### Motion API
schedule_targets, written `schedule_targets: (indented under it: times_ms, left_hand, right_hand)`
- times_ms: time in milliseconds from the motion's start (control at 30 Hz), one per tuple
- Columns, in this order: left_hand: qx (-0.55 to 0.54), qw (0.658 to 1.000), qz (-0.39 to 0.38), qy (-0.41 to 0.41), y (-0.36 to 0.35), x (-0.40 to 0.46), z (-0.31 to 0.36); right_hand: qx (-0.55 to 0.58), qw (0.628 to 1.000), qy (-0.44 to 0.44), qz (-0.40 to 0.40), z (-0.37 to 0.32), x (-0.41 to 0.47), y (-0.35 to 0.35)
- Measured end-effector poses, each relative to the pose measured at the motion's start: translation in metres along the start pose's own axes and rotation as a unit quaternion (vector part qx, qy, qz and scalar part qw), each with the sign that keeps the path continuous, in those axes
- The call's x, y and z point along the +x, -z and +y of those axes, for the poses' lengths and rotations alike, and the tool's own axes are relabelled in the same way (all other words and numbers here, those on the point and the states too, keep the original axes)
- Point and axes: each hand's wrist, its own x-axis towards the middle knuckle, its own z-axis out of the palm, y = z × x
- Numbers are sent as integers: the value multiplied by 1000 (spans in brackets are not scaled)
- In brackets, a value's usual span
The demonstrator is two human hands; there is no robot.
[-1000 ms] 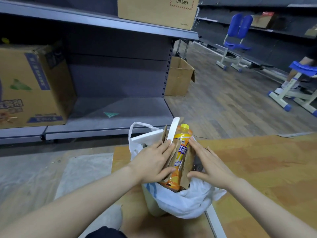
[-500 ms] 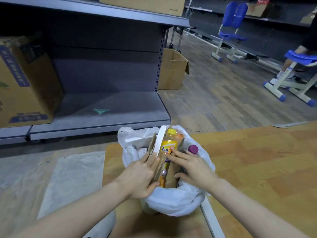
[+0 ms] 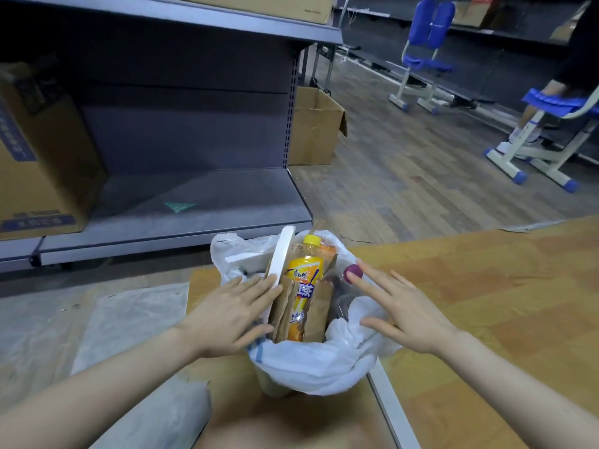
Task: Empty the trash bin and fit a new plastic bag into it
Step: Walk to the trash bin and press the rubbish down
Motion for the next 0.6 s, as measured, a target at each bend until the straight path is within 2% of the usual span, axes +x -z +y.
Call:
schedule_targets:
  times_ms: [267,333,467,533,600]
  left_hand:
    - [59,997,57,17,-2,-13,-22]
    - [87,992,69,-51,-12,-24,-22]
    - [134,959,105,-226,-36,-35,2]
    - [156,947,103,-263,-40,-31,18]
    - [168,946,89,-263,-40,-26,32]
  right_hand:
    - [37,995,-87,-15,19,-60,-45]
    - [5,996,-86,-15,16,-67,-57]
    - [-47,997,-51,21,-2,-62,-75]
    - [-45,996,-58,47,-10,-57,-84]
    - [-34,992,-79,97,-16,-51,-91]
